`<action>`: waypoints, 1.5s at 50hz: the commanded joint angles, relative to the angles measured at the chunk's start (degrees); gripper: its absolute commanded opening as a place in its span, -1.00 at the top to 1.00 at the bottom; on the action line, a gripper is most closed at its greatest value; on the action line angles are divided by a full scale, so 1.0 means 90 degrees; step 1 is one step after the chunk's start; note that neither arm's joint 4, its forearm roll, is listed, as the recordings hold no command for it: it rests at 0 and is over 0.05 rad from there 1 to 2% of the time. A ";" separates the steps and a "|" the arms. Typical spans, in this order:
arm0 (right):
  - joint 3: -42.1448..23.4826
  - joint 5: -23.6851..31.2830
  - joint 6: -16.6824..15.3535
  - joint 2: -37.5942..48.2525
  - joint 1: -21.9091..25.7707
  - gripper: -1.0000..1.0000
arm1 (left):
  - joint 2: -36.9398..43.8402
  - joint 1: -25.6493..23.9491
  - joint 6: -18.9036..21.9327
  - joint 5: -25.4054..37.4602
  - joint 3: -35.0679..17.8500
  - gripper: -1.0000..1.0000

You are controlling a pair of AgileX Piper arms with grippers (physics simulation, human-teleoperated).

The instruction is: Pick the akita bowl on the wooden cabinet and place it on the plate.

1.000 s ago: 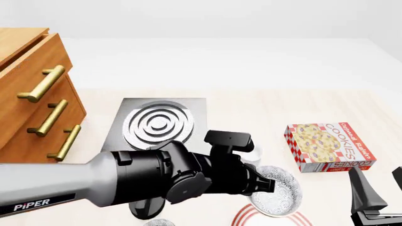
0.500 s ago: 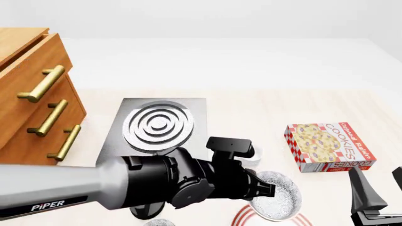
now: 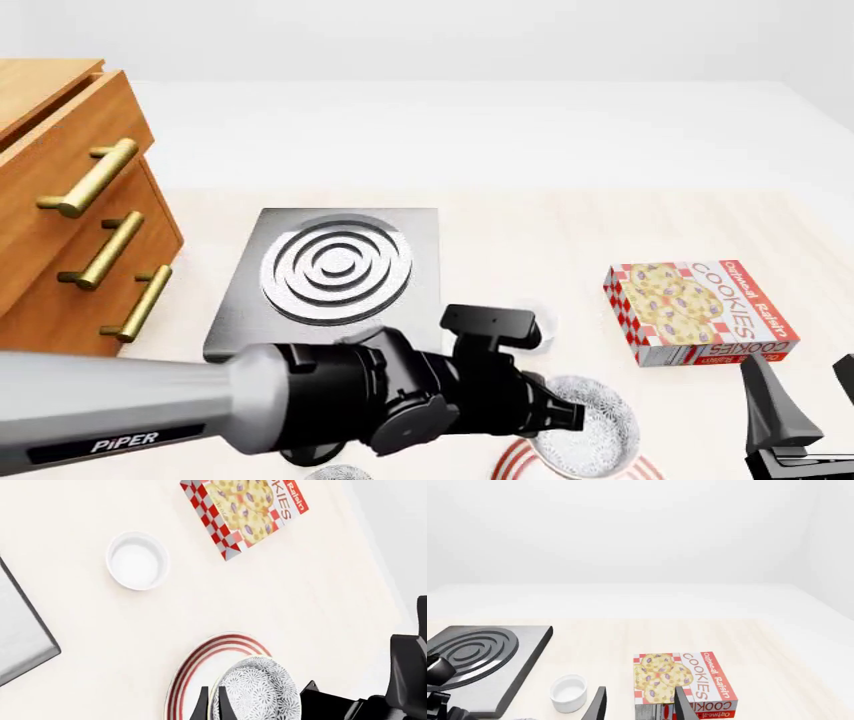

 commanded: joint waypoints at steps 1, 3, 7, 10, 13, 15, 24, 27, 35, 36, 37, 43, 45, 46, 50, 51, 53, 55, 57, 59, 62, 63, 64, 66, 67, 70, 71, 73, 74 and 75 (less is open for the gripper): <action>0.0000 0.0001 0.0000 0.0000 0.0000 -1.00 | 0.0094 -0.0054 -0.0012 -0.0124 0.0011 1.00; 0.0000 0.0001 0.0000 0.0000 0.0000 -1.00 | 0.0117 -0.0067 -0.0021 -0.0137 0.0007 1.00; 0.0000 0.0000 0.0000 0.0000 -0.0001 -1.00 | 0.0134 -0.0076 -0.0032 -0.0148 0.0004 1.00; 0.0000 0.0000 0.0000 0.0000 0.0001 -1.00 | 0.0174 -0.0063 -0.0023 -0.0174 0.0009 1.00; 0.0000 0.0000 0.0001 0.0000 0.0000 -1.00 | 0.0196 -0.0078 -0.0038 -0.0186 0.0006 1.00; 0.0000 0.0001 0.0001 0.0000 -0.0001 -1.00 | 0.0219 -0.0083 -0.0047 -0.0222 0.0012 1.00; 0.0000 0.0000 -0.0001 0.0000 -0.0001 -1.00 | 0.0337 -0.0108 -0.0084 -0.0316 0.0004 1.00; 0.0000 0.0000 0.0000 0.0000 -0.0001 -1.00 | 0.0378 -0.0114 -0.0104 -0.0363 0.0021 1.00; 0.0000 0.0000 0.0000 0.0000 0.0001 -1.00 | 0.0528 -0.0177 -0.0167 -0.0471 0.0003 1.00; 0.0000 0.0000 -0.0001 0.0000 0.0000 -1.00 | 0.0547 -0.0182 -0.0179 -0.0484 0.0005 1.00; 0.0000 0.0000 -0.0001 0.0000 0.0000 -1.00 | 0.0567 -0.0201 -0.0192 -0.0504 0.0006 1.00; 0.0000 0.0000 0.0000 0.0000 0.0000 -1.00 | 0.0738 -0.0297 -0.0293 -0.0638 0.0045 1.00; 0.0000 -0.0001 -0.0001 0.0000 0.0000 -1.00 | 0.0766 -0.0314 -0.0308 -0.0658 0.0054 1.00; 0.0000 0.0001 -0.0001 0.0000 0.0000 -1.00 | 0.0776 -0.0320 -0.0306 -0.0675 0.0067 1.00; 0.0000 0.0000 -0.0001 0.0000 -0.0001 -1.00 | 0.0837 -0.0370 -0.0341 -0.0716 0.0092 1.00; 0.0000 0.0000 0.0000 0.0000 0.0000 -1.00 | 0.0851 -0.0385 -0.0344 -0.0720 0.0089 1.00; 0.0000 0.0000 -0.0001 0.0000 0.0000 -1.00 | 0.0866 -0.0398 -0.0358 -0.0736 0.0101 1.00; 0.0000 0.0000 -0.0001 0.0000 0.0000 -1.00 | 0.0878 -0.0395 -0.0358 -0.0750 0.0122 1.00; 0.0000 0.0000 -0.0001 0.0000 0.0001 -1.00 | 0.0887 -0.0388 -0.0352 -0.0766 0.0145 1.00; 0.0000 0.0001 0.0000 0.0000 0.0001 -1.00 | 0.0904 -0.0388 -0.0345 -0.0776 0.0150 1.00; 0.0000 0.0000 -0.0001 0.0000 0.0000 -1.00 | 0.0927 -0.0381 -0.0349 -0.0780 0.0145 1.00; 0.0000 0.0000 -0.0001 0.0000 0.0000 -1.00 | 0.0927 -0.0381 -0.0349 -0.0780 0.0145 1.00; 0.0000 0.0001 0.0000 0.0000 0.0000 -1.00 | 0.0932 -0.0383 -0.0351 -0.0781 0.0143 1.00; 0.0000 0.0001 0.0001 0.0000 -0.0001 -1.00 | 0.0945 -0.0366 -0.0336 -0.0797 0.0154 1.00; 0.0000 0.0000 0.0000 0.0000 0.0001 -1.00 | 0.0948 -0.0362 -0.0336 -0.0799 0.0157 1.00; 0.0000 0.0001 0.0001 0.0000 -0.0001 -1.00 | 0.0961 -0.0361 -0.0334 -0.0799 0.0153 1.00; 0.0000 0.0000 0.0000 0.0000 0.0000 -1.00 | 0.0966 -0.0369 -0.0339 -0.0799 0.0149 1.00; 0.0000 0.0001 0.0000 0.0000 0.0000 -1.00 | 0.0968 -0.0366 -0.0337 -0.0801 0.0145 1.00; 0.0000 0.0000 -0.0001 0.0000 0.0000 -1.00 | 0.0980 -0.0375 -0.0336 -0.0805 0.0137 1.00; 0.0000 0.0000 -0.0001 0.0000 -0.0002 -1.00 | 0.0986 -0.0372 -0.0336 -0.0808 0.0137 1.00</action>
